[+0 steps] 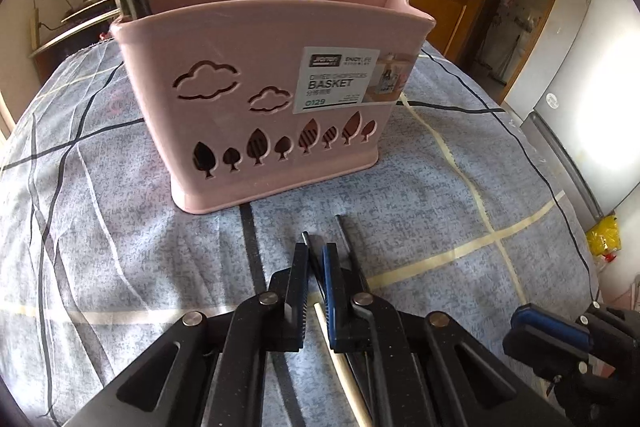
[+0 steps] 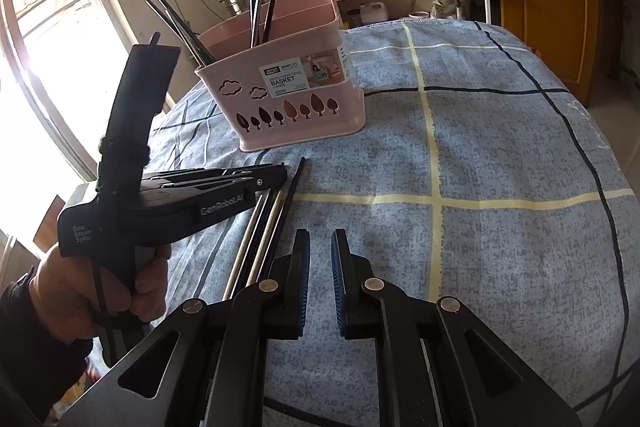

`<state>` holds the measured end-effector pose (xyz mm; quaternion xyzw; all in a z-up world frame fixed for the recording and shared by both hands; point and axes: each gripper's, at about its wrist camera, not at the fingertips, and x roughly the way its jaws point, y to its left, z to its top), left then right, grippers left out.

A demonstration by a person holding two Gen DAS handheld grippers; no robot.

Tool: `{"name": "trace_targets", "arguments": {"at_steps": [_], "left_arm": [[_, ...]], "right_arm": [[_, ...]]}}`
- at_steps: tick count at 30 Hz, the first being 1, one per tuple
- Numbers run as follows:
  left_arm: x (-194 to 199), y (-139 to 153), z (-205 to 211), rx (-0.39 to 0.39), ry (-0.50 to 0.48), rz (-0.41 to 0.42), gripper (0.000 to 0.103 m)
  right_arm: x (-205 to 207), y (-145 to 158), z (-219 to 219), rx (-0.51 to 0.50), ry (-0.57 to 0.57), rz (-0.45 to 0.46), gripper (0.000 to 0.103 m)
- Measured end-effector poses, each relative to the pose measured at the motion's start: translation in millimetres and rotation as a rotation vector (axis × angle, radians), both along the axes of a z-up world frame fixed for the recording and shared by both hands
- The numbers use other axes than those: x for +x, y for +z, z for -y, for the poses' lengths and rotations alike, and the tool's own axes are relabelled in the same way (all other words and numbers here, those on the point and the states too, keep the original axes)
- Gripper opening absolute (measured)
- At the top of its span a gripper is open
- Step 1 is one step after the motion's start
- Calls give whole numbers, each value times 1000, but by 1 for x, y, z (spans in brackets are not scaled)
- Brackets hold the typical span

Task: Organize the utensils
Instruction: 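Close the left tool on a black chopstick while the right tool grasps another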

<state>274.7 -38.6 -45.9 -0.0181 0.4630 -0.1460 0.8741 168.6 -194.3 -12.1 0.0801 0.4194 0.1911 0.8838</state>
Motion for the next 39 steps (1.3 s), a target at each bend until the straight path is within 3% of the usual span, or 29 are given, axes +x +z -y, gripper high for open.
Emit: {"name": "trace_targets", "arguments": {"at_steps": [11,20,30,39], "left_arm": [[-10,1,-45,67,15,12,5],[-9,0,-75,30,55,3,5],[-1,-1,-83,-27,78,-26,5],[1,-1,-61,-8,38,-38,5]], "right_arm": [[15,0,-12,3,29,-8,11],[58,-6,-47,-34,89,-40,11],[82,-27,-65,-115,103,-109,11],[77,-26,-43,-110,58,-147,7]]}}
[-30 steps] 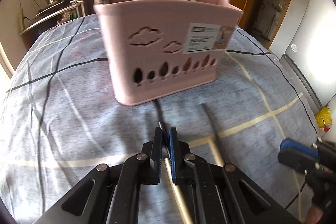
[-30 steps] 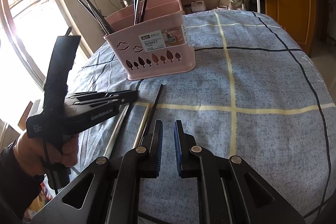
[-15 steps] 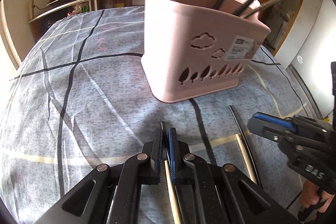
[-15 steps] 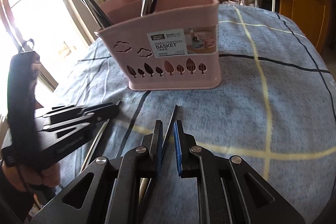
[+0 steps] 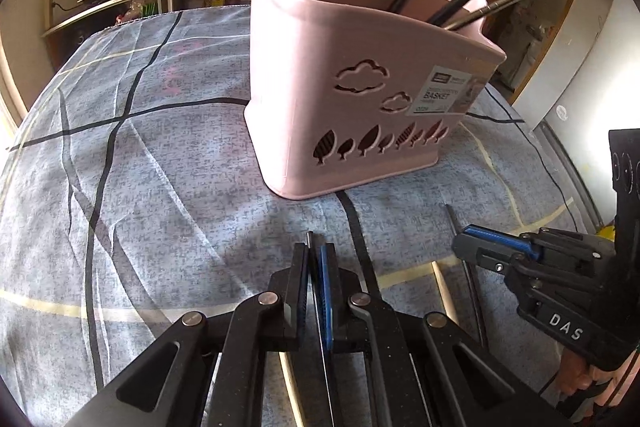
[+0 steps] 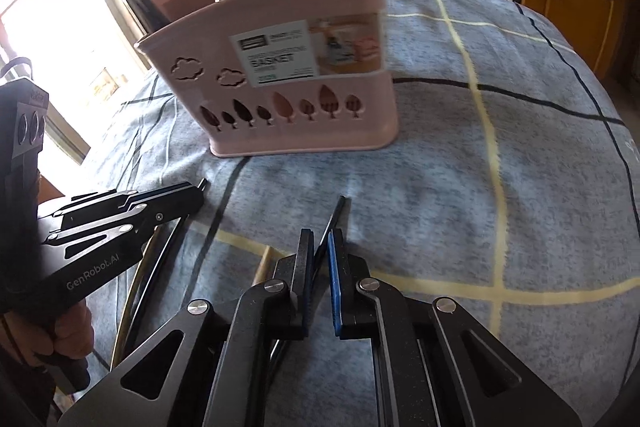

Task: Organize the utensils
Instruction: 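Close the left tool on a black chopstick while the right tool grasps another, then lift the chopsticks with both tools and carry them above the pink basket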

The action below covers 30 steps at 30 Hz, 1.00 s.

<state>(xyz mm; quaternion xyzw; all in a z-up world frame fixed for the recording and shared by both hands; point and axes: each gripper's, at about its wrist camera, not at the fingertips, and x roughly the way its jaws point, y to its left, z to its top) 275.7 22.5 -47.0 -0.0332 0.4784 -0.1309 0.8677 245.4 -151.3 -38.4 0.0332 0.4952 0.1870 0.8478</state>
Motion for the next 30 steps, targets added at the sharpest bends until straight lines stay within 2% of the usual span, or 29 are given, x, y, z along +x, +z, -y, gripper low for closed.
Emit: {"name": "trace_targets", "arguments": {"at_steps": [7,13,17,20,23,30], "left_arm": [[-4,1,10,67,-26,-24,8],[-8,0,19,139,-34,10,8],[-7,3,14,86,-17,-13,4],[-10,11,10,54,-7,1,4],[-16,28,9,38,-6,31,4],[-30,86,6,3,-19,132,4]], "right_arm": [[-2,2,-8,-46,3,-33,8],[-2,2,-12,-68,1,-20,7],[-2,2,-10,-43,1,-25,6],[-6,10,-6,-20,-5,-6,5],[-8,23,-1,-6,-7,25,5],[-15,67,9,24,-18,126,5]]}}
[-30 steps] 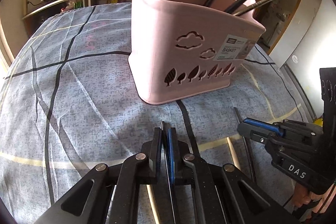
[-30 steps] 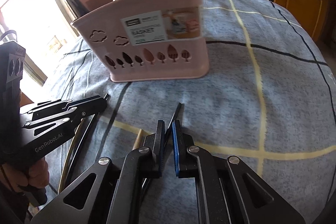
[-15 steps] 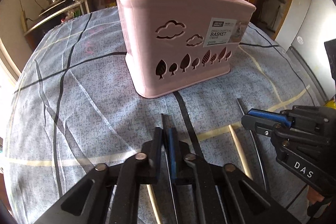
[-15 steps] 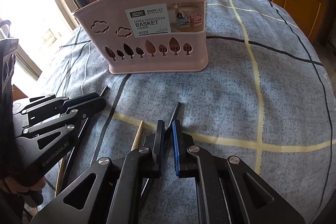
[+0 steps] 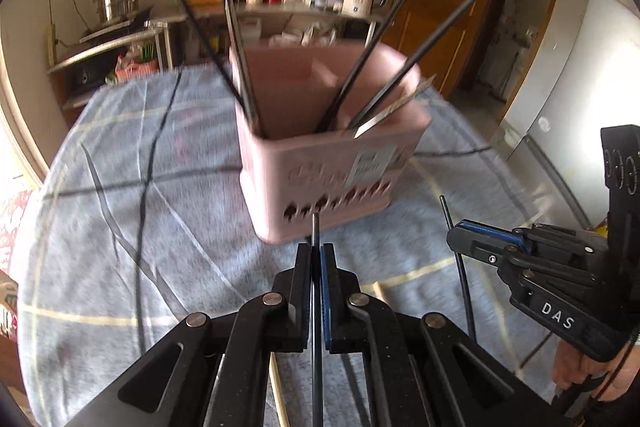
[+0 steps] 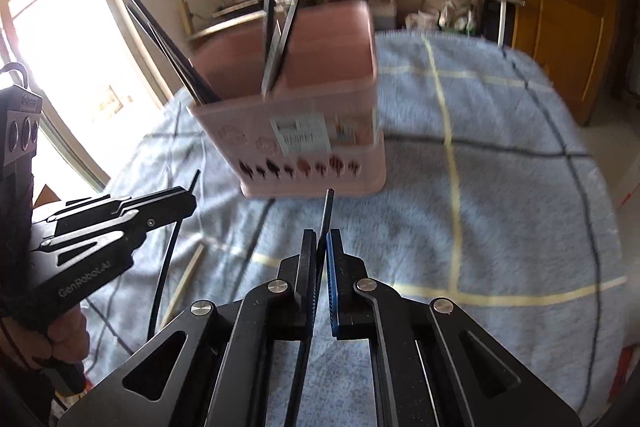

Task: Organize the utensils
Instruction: 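Lift the chopsticks with both tools and carry them above the pink basket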

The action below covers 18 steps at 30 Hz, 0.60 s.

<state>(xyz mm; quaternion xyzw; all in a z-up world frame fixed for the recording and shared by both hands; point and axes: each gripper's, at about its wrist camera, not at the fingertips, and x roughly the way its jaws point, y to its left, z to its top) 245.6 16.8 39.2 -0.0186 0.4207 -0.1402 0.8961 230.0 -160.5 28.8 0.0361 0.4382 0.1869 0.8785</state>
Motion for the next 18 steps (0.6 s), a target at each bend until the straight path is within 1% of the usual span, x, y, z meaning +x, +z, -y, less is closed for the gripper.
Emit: {"name": "trace_targets", "arguments": {"at_steps": [5,10,14,18], "left_arm": [[-12,43,2,-10,-11,84,4],[-24,78,3,-12,-21,160,4],[-31,99,3,-15,-25,205,4],[-38,116,6,-13,-25,237,4]], "right_arm": [[-10,40,7,19,-10,99,4],[-21,72,11,29,-17,185,4],[-29,93,15,40,-22,243,4],[-34,107,17,48,-29,285,4]]}}
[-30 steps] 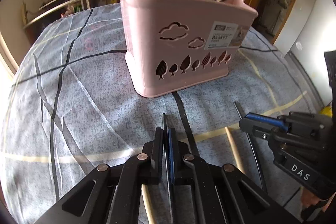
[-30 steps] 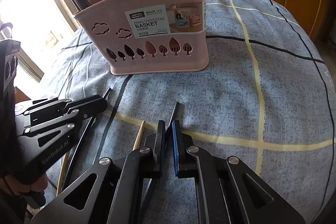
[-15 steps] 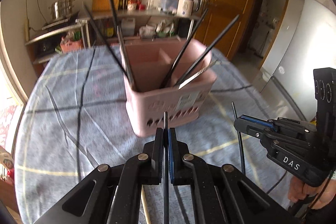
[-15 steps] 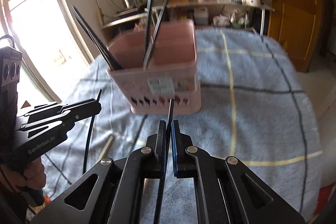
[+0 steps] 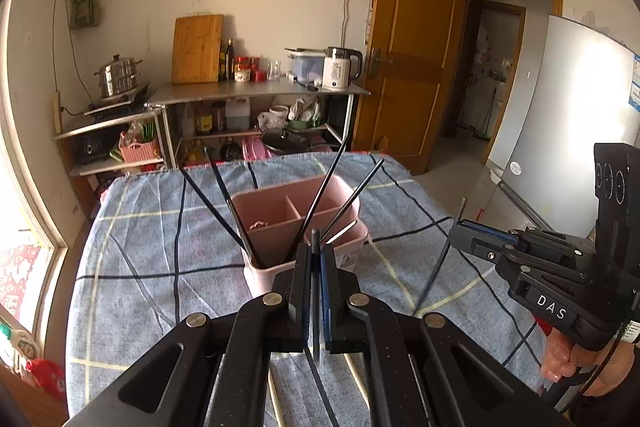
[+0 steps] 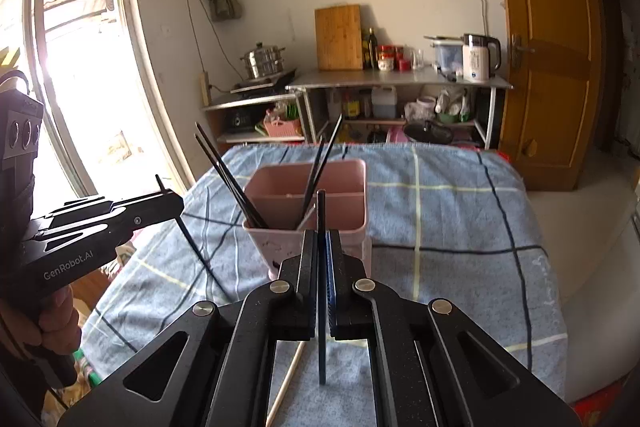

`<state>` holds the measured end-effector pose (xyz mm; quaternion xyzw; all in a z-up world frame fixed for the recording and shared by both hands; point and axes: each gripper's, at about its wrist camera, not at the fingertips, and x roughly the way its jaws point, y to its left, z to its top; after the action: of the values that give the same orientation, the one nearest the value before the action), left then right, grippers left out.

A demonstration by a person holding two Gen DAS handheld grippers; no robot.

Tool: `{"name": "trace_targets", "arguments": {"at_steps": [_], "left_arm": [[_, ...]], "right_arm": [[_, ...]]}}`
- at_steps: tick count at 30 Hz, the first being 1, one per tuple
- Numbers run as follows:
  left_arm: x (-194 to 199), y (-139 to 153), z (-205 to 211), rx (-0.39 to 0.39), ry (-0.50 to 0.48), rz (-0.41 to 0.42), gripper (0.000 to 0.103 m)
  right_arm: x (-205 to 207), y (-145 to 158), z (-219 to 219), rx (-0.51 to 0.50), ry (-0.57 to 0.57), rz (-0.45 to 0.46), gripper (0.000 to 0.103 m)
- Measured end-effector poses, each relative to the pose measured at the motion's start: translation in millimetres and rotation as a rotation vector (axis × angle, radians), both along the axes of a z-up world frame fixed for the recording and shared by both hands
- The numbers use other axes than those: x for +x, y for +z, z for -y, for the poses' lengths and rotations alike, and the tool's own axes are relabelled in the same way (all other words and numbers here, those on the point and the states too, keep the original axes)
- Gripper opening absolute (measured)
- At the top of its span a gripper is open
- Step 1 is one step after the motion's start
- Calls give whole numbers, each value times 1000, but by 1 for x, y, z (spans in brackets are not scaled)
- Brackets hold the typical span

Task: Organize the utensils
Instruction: 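Lift the chopsticks with both tools and carry them above the pink basket, then lower the black chopsticks into the basket compartments and open both tools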

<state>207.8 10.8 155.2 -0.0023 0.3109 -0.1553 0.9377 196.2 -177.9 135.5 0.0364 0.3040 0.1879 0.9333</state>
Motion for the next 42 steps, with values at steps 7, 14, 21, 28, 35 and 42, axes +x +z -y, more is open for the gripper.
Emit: {"name": "trace_targets", "arguments": {"at_steps": [7,14,21,28,35,42], "left_arm": [[-7,10,0,-8,2,16,4],[-15,12,2,-13,-7,-5,4],[-17,17,-1,-26,-9,0,4],[-13,11,-6,-39,-3,-18,4],[-5,4,-7,-44,-3,-27,4],[8,-12,-12,-62,-5,-56,4]], "right_arm": [[-8,12,6,7,-4,41,3],[-14,17,6,5,10,57,0],[-18,21,0,-15,31,74,0],[-11,7,1,-14,27,35,0],[8,-15,-1,-10,64,-38,7],[28,-39,-10,-30,69,-92,9]]}}
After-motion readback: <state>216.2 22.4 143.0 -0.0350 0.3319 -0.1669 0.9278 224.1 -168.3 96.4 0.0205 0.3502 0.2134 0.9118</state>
